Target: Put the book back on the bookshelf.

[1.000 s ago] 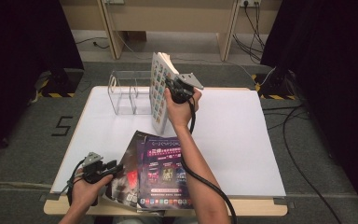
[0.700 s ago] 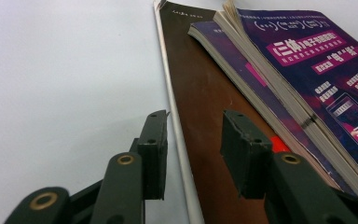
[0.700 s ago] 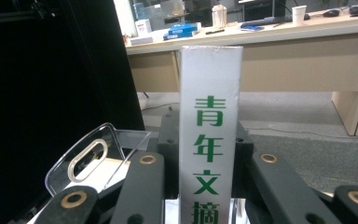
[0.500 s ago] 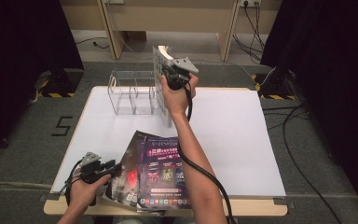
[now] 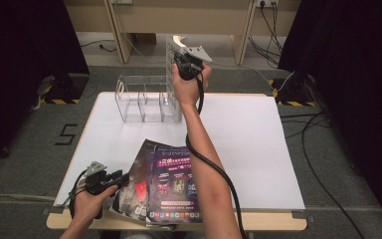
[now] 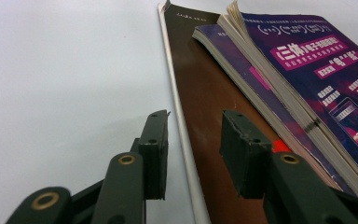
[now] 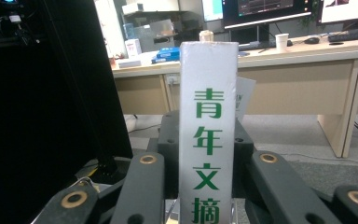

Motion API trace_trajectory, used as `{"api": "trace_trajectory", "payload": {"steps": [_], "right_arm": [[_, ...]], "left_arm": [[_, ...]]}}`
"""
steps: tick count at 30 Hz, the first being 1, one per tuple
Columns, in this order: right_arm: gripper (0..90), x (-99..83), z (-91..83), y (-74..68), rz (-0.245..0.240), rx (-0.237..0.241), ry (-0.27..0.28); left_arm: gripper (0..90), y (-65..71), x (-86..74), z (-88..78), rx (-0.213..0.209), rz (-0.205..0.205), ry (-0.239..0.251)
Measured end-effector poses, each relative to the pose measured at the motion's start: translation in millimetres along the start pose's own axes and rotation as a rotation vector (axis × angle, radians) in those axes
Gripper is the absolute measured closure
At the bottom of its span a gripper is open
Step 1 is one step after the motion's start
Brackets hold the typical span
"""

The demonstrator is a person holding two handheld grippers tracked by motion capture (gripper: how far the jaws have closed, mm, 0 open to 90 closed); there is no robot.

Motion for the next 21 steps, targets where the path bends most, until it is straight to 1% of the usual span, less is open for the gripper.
{"api": "trace_trajectory", "payload": {"steps": [4, 6, 7, 10, 14, 15, 16, 17, 19, 20, 21], "right_arm": [[74.1, -5.5, 7.5, -1.5, -0.006, -0.008, -0.004], [74.0, -12.7, 8.1, -1.6, -0.010, -0.014, -0.003], [74.0, -12.7, 8.1, -1.6, -0.010, -0.014, -0.003], [73.9, -27.9, 6.9, -5.6, -0.030, -0.001, -0.028], [73.6, -34.5, -0.4, -14.4, -0.066, 0.012, -0.016], [73.6, -34.5, -0.4, -14.4, -0.066, 0.012, -0.016], [73.4, -39.1, -5.6, -17.6, -0.083, 0.010, -0.003], [73.4, -39.1, -5.6, -17.6, -0.083, 0.010, -0.003], [73.0, -42.9, -15.9, -19.9, -0.086, 0.011, -0.003], [73.0, -42.9, -15.9, -19.9, -0.086, 0.011, -0.003], [72.8, -43.9, -19.9, -20.3, -0.076, 0.007, -0.009]], "left_arm": [[61.2, 0.1, -0.3, 0.1, -0.001, 0.001, 0.000], [61.2, 0.4, -0.3, 0.0, -0.001, 0.000, 0.003], [61.2, 0.4, -0.3, -0.1, -0.001, 0.002, 0.003], [61.2, 0.8, -0.6, 0.7, -0.003, 0.003, 0.002], [61.2, 2.8, -1.1, 0.9, -0.004, 0.006, 0.001], [61.2, 2.8, -1.1, 0.9, -0.004, 0.006, 0.001], [61.2, 2.9, -1.3, 0.9, -0.004, 0.006, 0.000], [61.2, 3.0, -1.4, 0.8, -0.005, 0.005, 0.000], [61.1, 3.2, -1.5, 0.6, -0.007, 0.008, -0.002], [61.1, 3.3, -1.6, 0.6, -0.006, 0.008, -0.002], [61.2, 3.3, -1.6, 0.5, -0.006, 0.009, -0.002]]}}
Point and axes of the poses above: each handheld gripper's, and its own axes: z roughly forward along the jaws, x roughly out of its top, y roughly to its right, the point moved 1 cm from there along z, roughly forward along the jaws, and after that the axes turned 12 degrees about y, right-handed, at the moved point
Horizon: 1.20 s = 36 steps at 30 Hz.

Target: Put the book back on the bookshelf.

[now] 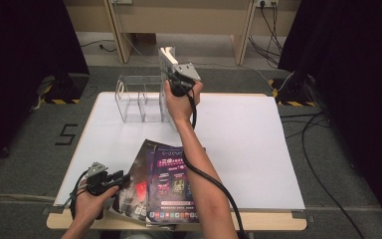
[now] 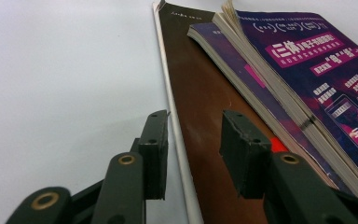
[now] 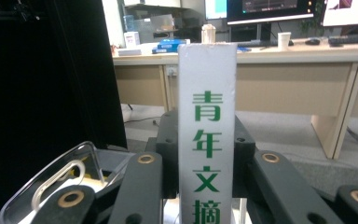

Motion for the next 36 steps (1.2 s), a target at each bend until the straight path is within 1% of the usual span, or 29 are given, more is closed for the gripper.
{"api": "trace_trajectory", "payload": {"steps": [1, 2, 3, 4, 6, 7, 8, 10, 11, 14, 17, 20, 22, 25, 28, 29, 34, 36], "right_arm": [[72.7, -1.1, -3.5, -0.1, 0.007, 0.003, -0.005], [72.5, -2.9, -12.1, 0.4, 0.029, 0.000, -0.017], [72.5, -3.7, -16.1, 1.2, 0.042, 0.004, -0.021], [72.5, -3.7, -16.1, 1.2, 0.042, 0.004, -0.021], [72.3, -5.4, -23.4, 3.9, 0.056, 0.000, -0.028], [71.9, -7.7, -29.1, 7.7, 0.076, 0.008, -0.036], [71.8, -9.2, -32.1, 8.7, 0.087, 0.006, -0.039], [71.5, -10.5, -35.1, 9.9, 0.087, 0.009, -0.042], [71.2, -12.6, -40.5, 11.3, 0.090, 0.005, -0.050], [70.4, -13.1, -43.3, 13.3, 0.096, 0.011, -0.060], [68.9, -10.9, -44.6, 14.9, 0.093, 0.013, -0.054], [68.0, -5.6, -43.5, 16.2, 0.096, 0.006, -0.039], [67.3, -1.9, -42.9, 16.5, 0.095, -0.002, -0.036], [67.7, 0.8, -41.9, 16.2, 0.089, -0.003, -0.037], [69.0, 0.9, -40.8, 14.7, 0.079, -0.003, -0.057], [70.0, 0.0, -40.2, 14.9, 0.092, 0.000, -0.065], [71.6, -0.2, -38.3, 14.9, 0.094, 0.001, -0.079], [72.3, 3.4, -37.7, 14.9, 0.093, 0.001, -0.100]], "left_arm": [[61.1, 0.1, 0.1, -0.2, -0.001, -0.001, 0.000], [61.1, 0.1, 0.3, -0.4, 0.000, 0.001, 0.001], [61.1, 0.2, 0.6, -0.6, 0.000, 0.000, 0.003], [61.1, 0.3, 0.7, -0.7, 0.001, -0.001, 0.005], [61.1, 0.4, 0.9, -0.7, 0.001, 0.002, 0.005], [61.1, 0.7, 0.8, -0.7, 0.001, 0.004, 0.003], [61.0, 1.0, 0.7, -0.5, 0.000, 0.003, 0.002], [61.1, 1.2, 0.5, -0.3, 0.000, 0.002, 0.002], [61.0, 1.6, 0.4, 0.1, -0.001, 0.003, 0.000], [61.1, 2.1, 0.4, 0.7, -0.002, 0.002, -0.001], [61.0, 3.0, 0.4, 0.9, -0.002, 0.001, 0.001], [61.0, 3.3, 0.2, 1.2, -0.004, 0.002, -0.001], [61.0, 3.4, 0.4, 1.1, -0.004, 0.001, 0.000], [61.0, 3.2, 0.6, 0.9, -0.004, 0.002, 0.001], [61.0, 3.3, 0.9, 0.6, -0.004, 0.003, 0.002], [61.1, 3.3, 1.0, 0.4, -0.005, 0.002, 0.003], [61.1, 2.7, 1.2, 0.0, -0.003, 0.006, 0.000], [61.1, 3.1, 1.2, -0.1, -0.004, 0.005, 0.001]]}}
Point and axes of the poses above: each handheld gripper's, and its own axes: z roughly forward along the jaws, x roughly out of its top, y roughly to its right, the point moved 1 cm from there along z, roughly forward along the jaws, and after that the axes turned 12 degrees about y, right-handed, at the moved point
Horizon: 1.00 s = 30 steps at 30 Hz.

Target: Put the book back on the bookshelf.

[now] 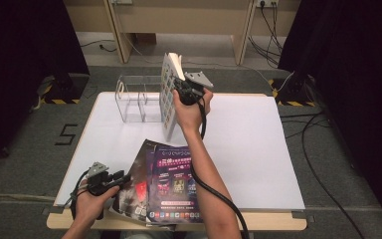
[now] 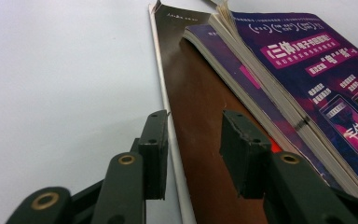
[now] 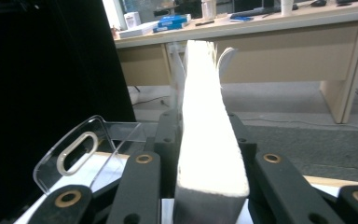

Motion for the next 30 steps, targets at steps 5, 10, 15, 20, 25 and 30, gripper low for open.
{"api": "trace_trajectory", "payload": {"steps": [5, 10, 15, 20, 25, 30], "right_arm": [[73.2, 2.6, 1.1, -0.4, -0.009, 0.011, 0.007], [73.2, 1.8, 0.9, -2.6, -0.017, 0.018, 0.020], [73.4, 2.3, 2.0, -4.7, -0.019, 0.036, 0.007], [73.7, 2.9, 1.6, -5.6, -0.022, 0.039, 0.010], [74.0, 4.0, 3.1, -5.3, -0.020, 0.047, 0.008], [74.2, 8.9, 6.9, -4.7, -0.033, 0.037, 0.012]], "left_arm": [[61.2, -0.1, -0.2, 0.6, 0.000, -0.001, -0.001], [61.2, -0.9, 0.2, -0.3, 0.001, -0.001, 0.000], [61.2, -0.7, 0.2, -0.4, 0.000, 0.000, 0.000], [61.2, -0.9, 0.0, 0.2, -0.001, 0.001, -0.002], [61.1, -0.6, 0.1, 0.2, -0.003, 0.000, 0.000], [61.1, -1.7, 0.0, -0.2, 0.000, -0.004, 0.003]]}}
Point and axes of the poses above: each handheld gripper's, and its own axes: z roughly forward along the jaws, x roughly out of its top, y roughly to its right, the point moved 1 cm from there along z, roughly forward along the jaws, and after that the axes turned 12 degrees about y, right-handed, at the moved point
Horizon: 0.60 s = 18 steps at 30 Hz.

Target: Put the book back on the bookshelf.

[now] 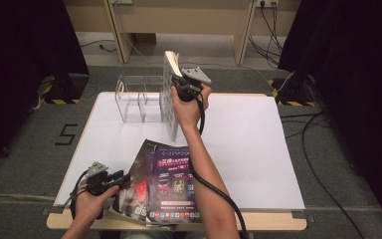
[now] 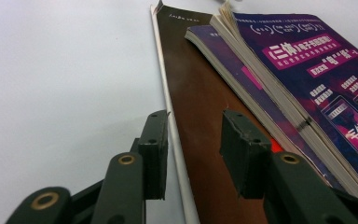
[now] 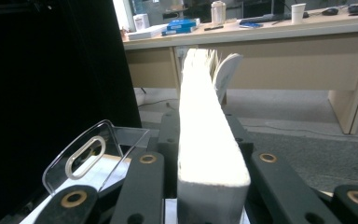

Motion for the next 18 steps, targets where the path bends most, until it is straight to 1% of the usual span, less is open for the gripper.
{"api": "trace_trajectory", "payload": {"steps": [1, 4, 5, 6, 10, 13, 18], "right_arm": [[74.3, 0.9, 0.9, 0.1, 0.009, -0.004, 0.000], [74.3, 3.4, 4.0, 1.4, 0.011, 0.003, 0.005], [74.3, 3.4, 4.0, 1.4, 0.011, 0.003, 0.005], [74.3, 5.2, 6.1, 0.6, -0.001, 0.003, 0.006], [74.3, 8.0, 9.8, 1.5, -0.001, 0.001, 0.006], [74.4, 11.0, 14.7, 2.6, -0.002, 0.008, 0.007], [74.4, 15.3, 22.8, 2.9, 0.001, 0.004, 0.004]], "left_arm": [[61.0, -0.7, 0.0, 0.3, 0.000, -0.001, 0.000], [61.0, -0.8, -0.1, 0.6, 0.000, -0.001, 0.001], [61.0, -0.7, -0.2, 0.7, 0.000, -0.002, 0.000], [61.0, -0.7, -0.2, 0.8, -0.002, -0.003, 0.000], [61.1, -1.1, -0.1, 0.3, 0.000, -0.006, 0.004], [61.1, -2.5, 0.1, 0.3, 0.003, -0.007, 0.003], [61.2, -2.5, 0.6, -0.2, 0.003, -0.008, 0.005]]}}
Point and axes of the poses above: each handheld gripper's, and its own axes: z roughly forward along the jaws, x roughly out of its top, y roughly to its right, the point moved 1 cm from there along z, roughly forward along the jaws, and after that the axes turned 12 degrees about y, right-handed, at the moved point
